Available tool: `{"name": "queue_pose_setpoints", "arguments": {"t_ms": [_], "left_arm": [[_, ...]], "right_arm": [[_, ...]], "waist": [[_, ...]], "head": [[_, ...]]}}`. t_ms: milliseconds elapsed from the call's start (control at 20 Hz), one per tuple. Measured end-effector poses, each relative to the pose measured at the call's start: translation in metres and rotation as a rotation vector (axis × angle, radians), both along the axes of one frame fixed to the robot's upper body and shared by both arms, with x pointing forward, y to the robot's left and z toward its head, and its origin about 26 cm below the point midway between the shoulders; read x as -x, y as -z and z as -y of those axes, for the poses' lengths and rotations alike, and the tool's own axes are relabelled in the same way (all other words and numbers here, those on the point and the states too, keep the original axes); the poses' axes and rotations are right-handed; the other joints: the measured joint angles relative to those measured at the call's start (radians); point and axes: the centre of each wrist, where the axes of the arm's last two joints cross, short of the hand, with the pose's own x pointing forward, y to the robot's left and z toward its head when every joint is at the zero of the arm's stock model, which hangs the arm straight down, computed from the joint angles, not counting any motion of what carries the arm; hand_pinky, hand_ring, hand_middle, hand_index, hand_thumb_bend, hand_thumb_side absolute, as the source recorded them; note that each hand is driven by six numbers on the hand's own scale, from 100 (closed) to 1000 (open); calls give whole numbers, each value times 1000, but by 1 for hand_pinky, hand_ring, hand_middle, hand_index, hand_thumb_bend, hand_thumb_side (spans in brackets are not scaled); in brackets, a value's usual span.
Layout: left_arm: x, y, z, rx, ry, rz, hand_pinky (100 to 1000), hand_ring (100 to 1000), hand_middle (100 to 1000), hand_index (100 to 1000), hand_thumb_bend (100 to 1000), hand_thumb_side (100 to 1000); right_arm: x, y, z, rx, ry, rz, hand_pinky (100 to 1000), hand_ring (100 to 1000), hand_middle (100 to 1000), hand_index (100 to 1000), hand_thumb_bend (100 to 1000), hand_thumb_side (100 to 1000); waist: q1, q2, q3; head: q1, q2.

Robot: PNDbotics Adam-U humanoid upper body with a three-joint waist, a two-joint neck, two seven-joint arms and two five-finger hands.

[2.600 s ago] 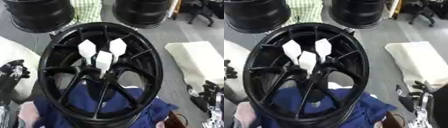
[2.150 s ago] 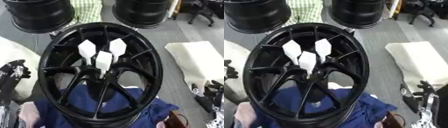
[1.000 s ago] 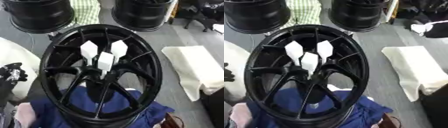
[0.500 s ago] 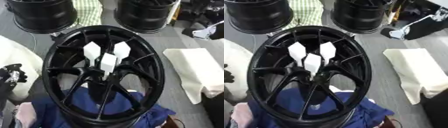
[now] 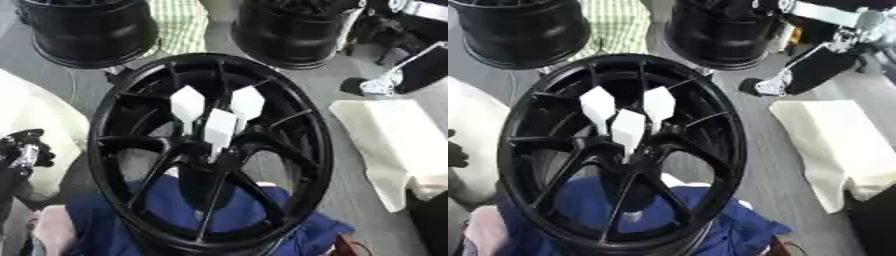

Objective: Pull the pin out of the wheel hub.

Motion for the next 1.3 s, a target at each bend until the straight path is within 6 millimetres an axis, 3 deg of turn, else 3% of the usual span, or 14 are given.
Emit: {"name": "queue_pose_setpoints", "arguments": {"t_ms": [1300], "left_arm": [[-1, 0, 5, -12, 44, -3, 580, 565, 512, 742, 100, 485]], "right_arm": [[-56, 18, -47, -22, -103, -133, 689, 752, 889, 941, 511, 200]], "waist": [[4, 2, 30]], "head": [[-37, -3]]}}
